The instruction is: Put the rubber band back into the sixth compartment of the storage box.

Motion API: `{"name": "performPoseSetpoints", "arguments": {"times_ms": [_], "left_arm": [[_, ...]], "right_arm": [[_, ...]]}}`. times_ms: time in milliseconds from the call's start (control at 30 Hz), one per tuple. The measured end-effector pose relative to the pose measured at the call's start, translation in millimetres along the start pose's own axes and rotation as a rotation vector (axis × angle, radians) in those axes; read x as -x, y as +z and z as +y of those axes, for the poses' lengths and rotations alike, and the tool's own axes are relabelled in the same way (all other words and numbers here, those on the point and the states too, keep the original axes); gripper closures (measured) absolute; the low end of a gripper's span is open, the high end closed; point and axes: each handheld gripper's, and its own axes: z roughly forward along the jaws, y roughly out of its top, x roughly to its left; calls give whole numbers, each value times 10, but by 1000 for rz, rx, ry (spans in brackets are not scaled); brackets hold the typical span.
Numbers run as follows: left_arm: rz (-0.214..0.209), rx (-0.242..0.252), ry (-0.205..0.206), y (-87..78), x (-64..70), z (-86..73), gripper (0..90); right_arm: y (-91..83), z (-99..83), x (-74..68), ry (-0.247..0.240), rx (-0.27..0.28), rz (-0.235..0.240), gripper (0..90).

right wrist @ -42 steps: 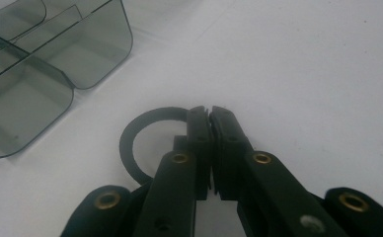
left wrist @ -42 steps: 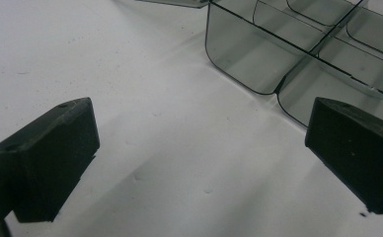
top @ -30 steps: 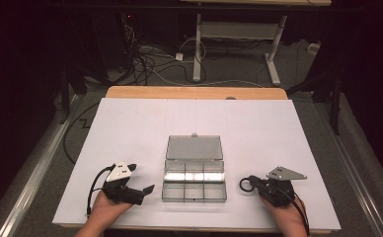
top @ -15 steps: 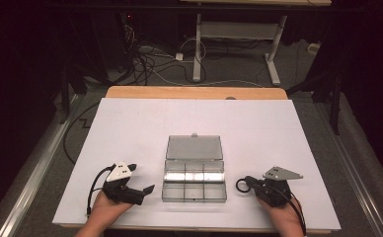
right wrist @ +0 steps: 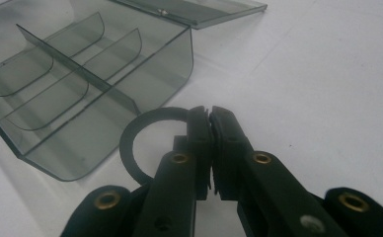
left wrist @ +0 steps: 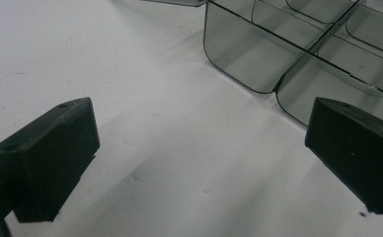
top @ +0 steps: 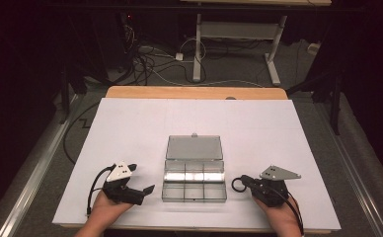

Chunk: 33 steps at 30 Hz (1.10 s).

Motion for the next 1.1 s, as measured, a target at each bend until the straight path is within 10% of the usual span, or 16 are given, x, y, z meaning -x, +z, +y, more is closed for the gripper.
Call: {"name": "performPoseSetpoints", "arguments": {"times_ms": [1100], "left_arm": [[5, -3, 6, 2, 6, 1, 0]], "right_arm": [[27, 267, -396, -88, 64, 97, 883]]}}
